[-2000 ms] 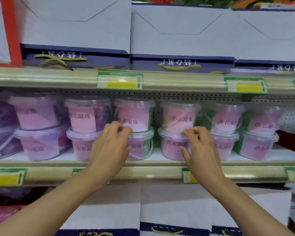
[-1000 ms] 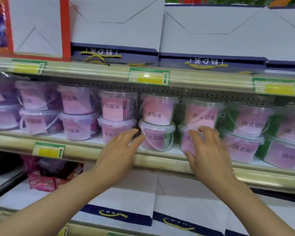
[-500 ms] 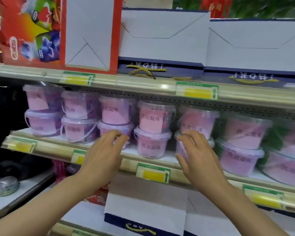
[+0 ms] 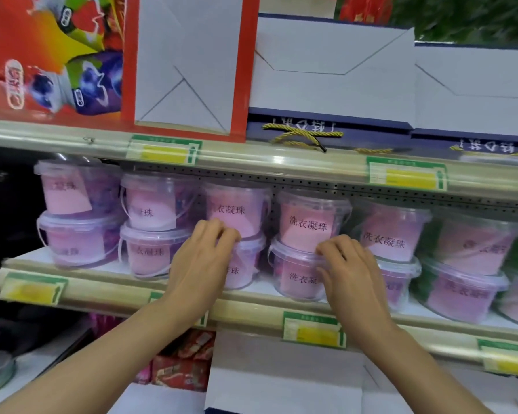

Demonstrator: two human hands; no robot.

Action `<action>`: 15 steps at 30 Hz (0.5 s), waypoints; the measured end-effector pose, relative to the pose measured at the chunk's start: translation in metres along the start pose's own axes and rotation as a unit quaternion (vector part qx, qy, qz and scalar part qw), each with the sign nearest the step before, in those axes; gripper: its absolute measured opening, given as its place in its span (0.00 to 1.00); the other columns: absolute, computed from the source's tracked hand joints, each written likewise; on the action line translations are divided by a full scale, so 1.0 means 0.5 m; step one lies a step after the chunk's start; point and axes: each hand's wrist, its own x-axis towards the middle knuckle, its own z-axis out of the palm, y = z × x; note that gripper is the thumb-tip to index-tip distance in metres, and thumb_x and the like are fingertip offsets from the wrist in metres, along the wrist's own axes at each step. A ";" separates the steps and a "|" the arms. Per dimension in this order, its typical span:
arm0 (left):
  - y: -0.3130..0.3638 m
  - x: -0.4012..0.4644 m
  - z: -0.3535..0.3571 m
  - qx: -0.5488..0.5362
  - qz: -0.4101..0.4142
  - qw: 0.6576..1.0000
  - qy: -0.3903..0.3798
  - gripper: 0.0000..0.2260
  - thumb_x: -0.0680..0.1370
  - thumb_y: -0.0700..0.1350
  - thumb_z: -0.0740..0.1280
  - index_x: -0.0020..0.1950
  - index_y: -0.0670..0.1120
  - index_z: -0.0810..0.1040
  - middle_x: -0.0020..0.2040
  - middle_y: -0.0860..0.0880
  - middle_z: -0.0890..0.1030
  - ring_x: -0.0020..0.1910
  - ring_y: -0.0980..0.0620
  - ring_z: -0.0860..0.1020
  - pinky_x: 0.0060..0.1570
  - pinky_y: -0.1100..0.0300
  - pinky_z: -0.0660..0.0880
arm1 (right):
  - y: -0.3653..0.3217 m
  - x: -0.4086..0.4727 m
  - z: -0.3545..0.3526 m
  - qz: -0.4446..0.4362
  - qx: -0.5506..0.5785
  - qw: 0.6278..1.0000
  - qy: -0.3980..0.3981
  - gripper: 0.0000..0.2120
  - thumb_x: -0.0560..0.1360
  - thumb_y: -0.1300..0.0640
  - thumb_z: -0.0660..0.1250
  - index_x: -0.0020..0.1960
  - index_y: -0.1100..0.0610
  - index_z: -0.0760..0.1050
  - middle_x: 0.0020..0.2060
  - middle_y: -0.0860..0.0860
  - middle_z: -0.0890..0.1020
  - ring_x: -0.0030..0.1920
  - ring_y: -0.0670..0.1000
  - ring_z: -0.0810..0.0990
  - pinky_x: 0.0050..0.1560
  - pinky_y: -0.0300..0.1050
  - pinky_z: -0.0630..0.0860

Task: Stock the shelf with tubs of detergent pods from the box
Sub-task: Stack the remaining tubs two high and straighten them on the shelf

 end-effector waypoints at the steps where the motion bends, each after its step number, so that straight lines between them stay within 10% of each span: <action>1: -0.002 0.003 0.002 -0.002 0.000 1.000 0.002 0.21 0.60 0.31 0.74 0.47 0.44 0.72 0.43 0.45 0.73 0.43 0.46 0.66 0.22 0.57 0.65 | 0.001 0.001 -0.001 0.000 -0.006 1.000 -0.002 0.17 0.58 0.69 0.77 0.42 0.60 0.75 0.40 0.54 0.75 0.38 0.57 0.74 0.38 0.48 0.71; 15: -0.011 -0.007 0.001 -0.027 0.006 1.000 -0.012 0.28 0.56 0.29 0.75 0.50 0.46 0.71 0.45 0.47 0.73 0.44 0.49 0.67 0.17 0.59 0.65 | -0.003 0.004 -0.012 0.009 -0.019 0.999 -0.024 0.16 0.59 0.68 0.77 0.42 0.60 0.75 0.39 0.54 0.75 0.37 0.57 0.75 0.32 0.48 0.73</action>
